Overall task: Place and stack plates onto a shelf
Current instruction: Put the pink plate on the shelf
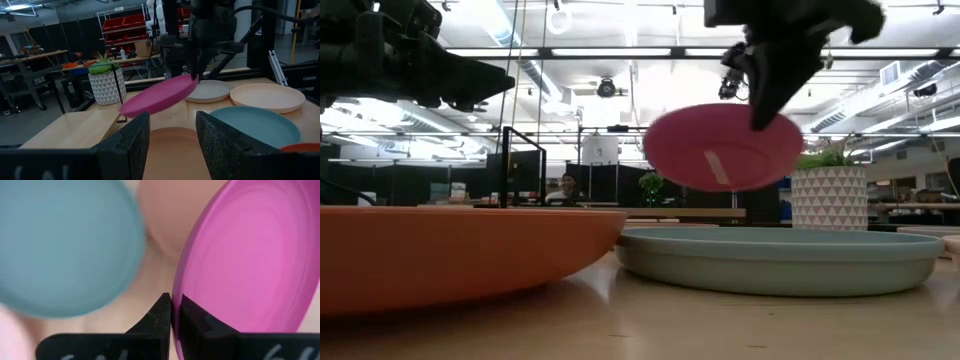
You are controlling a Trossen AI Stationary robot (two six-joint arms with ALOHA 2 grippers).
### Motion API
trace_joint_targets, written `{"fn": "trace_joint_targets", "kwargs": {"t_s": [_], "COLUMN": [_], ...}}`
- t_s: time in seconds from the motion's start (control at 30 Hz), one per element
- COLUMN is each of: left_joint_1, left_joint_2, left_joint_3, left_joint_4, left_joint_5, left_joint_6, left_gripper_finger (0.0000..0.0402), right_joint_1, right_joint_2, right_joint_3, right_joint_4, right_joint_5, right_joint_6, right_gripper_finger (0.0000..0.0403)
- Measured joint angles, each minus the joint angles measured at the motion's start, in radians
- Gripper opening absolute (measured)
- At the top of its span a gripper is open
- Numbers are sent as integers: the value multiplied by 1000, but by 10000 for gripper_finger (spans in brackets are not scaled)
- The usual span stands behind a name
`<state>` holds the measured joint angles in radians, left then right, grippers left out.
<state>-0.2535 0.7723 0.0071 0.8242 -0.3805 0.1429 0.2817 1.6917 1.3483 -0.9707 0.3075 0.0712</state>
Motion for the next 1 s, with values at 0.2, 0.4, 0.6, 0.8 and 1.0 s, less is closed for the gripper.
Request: {"fn": "trace_joint_targets", "kwargs": {"t_s": [0.2, 0.4, 0.6, 0.8, 1.0], "left_joint_1": [0, 0, 0, -2, -2], "left_joint_2": [0, 0, 0, 0, 0], "left_joint_3": [0, 0, 0, 0, 0], "left_joint_4": [0, 0, -7, -7, -7], "left_joint_5": [0, 0, 0, 0, 0], "left_joint_6": [-1, -1, -2, -8, -27], "left_gripper_finger": [167, 167, 167, 167, 167], "right_joint_1": [-71, -169, -266, -349, -421], "right_joint_2": [14, 61, 109, 128, 142], "right_joint_3": [0, -2, -2, -3, -4], "right_joint_4": [107, 192, 200, 203, 219], "right_joint_5": [60, 22, 18, 29, 39], "right_joint_6": [-162, -311, -392, -435, -455], "right_gripper_finger": [26, 26, 26, 27, 27]}}
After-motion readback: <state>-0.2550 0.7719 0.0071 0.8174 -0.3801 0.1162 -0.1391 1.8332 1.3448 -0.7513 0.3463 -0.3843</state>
